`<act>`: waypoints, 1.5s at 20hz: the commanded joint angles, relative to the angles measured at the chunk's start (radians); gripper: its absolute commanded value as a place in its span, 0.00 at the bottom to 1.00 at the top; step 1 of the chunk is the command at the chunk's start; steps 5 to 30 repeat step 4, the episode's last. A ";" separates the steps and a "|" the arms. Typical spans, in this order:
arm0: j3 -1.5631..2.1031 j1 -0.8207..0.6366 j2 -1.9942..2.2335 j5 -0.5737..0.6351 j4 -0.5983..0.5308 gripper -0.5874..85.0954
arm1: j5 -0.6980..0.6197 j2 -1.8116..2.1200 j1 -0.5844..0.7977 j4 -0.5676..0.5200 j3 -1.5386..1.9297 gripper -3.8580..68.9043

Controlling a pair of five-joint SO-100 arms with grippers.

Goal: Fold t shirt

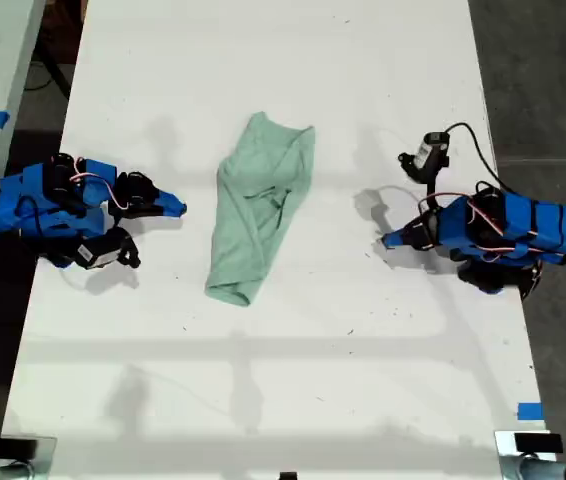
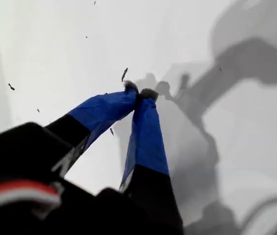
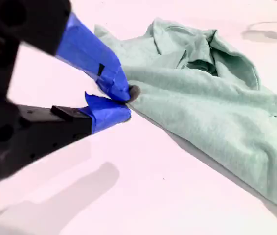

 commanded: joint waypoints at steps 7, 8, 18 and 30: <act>0.041 0.006 -0.002 -0.006 -0.003 0.01 | -0.018 0.014 0.003 0.006 0.060 0.08; 0.041 0.006 -0.002 -0.006 -0.003 0.01 | -0.018 0.014 0.003 0.006 0.060 0.08; 0.041 0.006 -0.002 -0.006 -0.003 0.01 | -0.018 0.014 0.003 0.006 0.060 0.08; 0.041 0.006 -0.002 -0.006 -0.003 0.01 | -0.018 0.014 0.003 0.006 0.060 0.08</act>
